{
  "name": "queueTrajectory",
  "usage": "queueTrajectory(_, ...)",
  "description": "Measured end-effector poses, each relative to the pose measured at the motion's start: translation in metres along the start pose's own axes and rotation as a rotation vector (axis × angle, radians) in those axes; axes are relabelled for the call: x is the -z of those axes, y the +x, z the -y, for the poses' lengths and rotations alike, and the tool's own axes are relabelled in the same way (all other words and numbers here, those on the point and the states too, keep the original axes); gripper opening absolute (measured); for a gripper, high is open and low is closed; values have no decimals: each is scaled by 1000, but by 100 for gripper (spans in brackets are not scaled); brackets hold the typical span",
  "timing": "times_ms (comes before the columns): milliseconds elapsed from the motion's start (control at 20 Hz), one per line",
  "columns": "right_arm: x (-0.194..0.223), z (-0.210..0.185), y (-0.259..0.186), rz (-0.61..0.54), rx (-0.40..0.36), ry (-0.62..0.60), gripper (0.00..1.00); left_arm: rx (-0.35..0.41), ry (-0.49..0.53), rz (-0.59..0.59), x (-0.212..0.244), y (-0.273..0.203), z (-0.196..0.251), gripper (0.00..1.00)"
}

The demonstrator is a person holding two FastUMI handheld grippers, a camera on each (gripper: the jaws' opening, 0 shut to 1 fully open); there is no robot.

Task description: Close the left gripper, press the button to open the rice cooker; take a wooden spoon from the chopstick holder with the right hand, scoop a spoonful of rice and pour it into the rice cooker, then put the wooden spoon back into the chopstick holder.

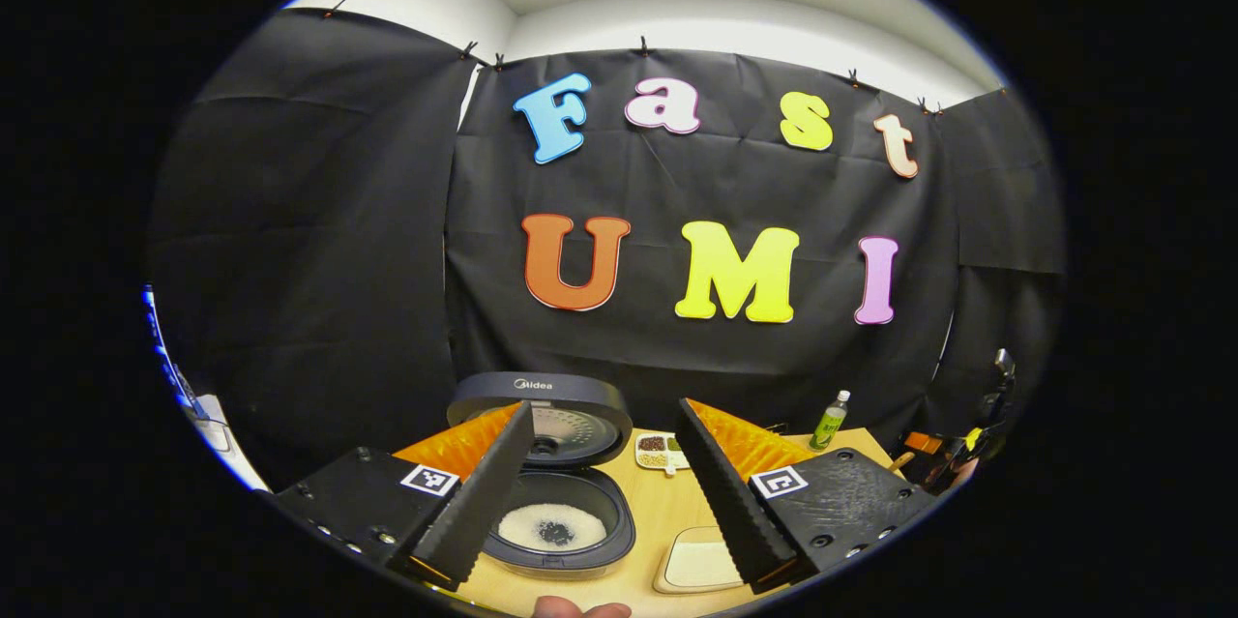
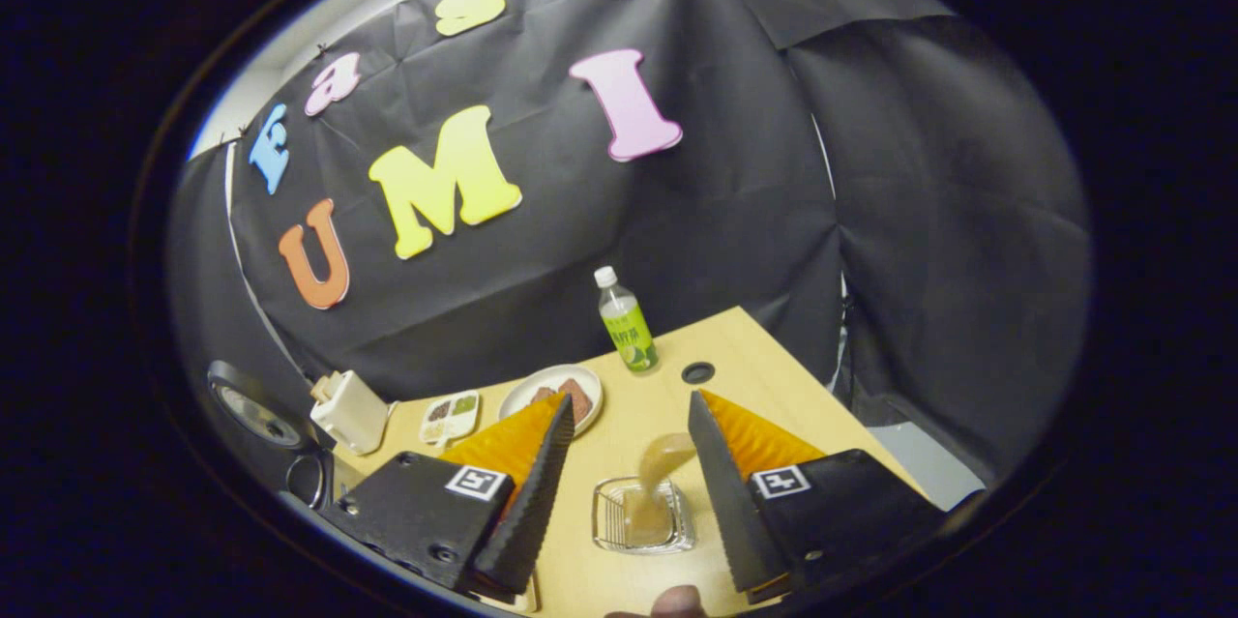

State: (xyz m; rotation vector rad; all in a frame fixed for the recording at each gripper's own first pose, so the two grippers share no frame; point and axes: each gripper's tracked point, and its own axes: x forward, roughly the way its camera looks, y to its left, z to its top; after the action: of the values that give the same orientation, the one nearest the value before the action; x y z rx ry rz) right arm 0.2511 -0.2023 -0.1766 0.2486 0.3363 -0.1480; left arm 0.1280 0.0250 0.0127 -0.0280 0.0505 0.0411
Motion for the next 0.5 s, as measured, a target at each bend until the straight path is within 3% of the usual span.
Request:
queueTrajectory(50, -10, -3, -5, 25, 2, -5, 81, -2, -2, 8, -4, 3, -2, 95)
queueTrajectory(100, -22, -8, -14, 47, 2, -10, 74, -2, -6, 15, -7, 7, -5, 94)
queueTrajectory(150, -31, -15, -23, 67, 0, -17, 81, -2, -7, 23, -10, 11, -7, 94)
queueTrajectory(300, -49, -33, -52, 105, -6, -58, 82, 4, -14, 38, -22, 27, -14, 94)
queueTrajectory(500, -76, -45, -92, 182, 33, -145, 100, -54, -50, 21, -30, 58, -39, 95)
